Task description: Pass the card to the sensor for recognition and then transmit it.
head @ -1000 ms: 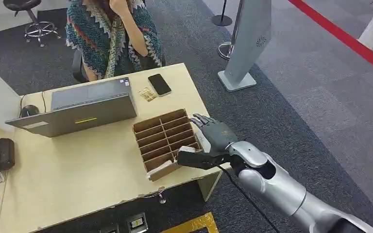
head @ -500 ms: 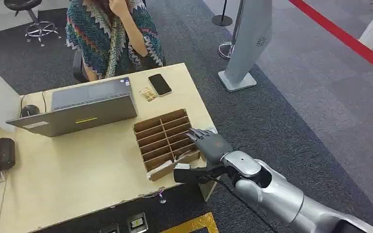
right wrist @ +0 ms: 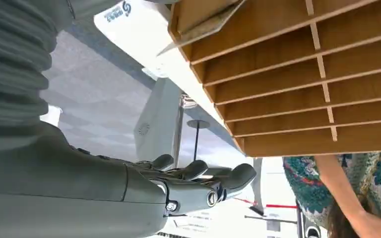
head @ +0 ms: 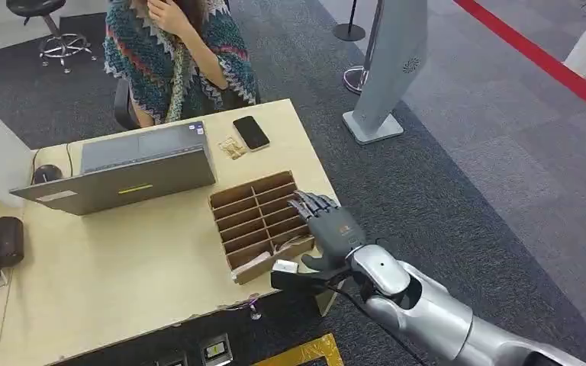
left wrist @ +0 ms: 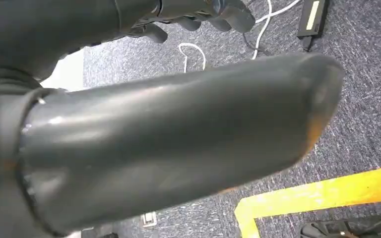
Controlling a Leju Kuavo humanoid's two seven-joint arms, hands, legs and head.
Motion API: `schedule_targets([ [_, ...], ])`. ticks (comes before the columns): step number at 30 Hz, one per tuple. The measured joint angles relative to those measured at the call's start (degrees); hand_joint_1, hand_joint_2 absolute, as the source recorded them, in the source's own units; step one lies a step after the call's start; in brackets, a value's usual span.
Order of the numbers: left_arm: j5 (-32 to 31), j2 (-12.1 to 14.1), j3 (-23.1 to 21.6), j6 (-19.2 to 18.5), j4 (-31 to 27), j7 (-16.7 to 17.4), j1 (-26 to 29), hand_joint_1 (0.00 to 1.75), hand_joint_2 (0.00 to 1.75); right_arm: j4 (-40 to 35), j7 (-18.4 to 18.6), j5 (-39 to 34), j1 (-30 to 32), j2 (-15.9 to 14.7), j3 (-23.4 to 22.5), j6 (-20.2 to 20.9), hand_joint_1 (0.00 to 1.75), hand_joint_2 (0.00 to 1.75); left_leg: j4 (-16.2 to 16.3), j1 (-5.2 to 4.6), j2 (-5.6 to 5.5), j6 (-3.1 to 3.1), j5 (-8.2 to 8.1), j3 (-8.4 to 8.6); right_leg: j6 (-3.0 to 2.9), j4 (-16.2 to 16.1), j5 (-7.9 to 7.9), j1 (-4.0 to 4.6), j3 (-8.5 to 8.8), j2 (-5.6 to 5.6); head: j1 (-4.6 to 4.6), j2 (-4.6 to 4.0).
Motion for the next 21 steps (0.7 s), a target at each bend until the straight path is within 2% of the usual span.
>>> schedule_targets([
  [21,-0.2,0.1,0.0,-0.7,0.0,0.2,0.0,0.00,0.00,3.1,1.6,0.4,1.5,1.4,1.5,-0.8,0.00,1.75,0.0,0.00,0.01,0.00,0.00,0.00,0.00,0.0,0.00,0.00,0.00,0.01,0.00,0.00],
])
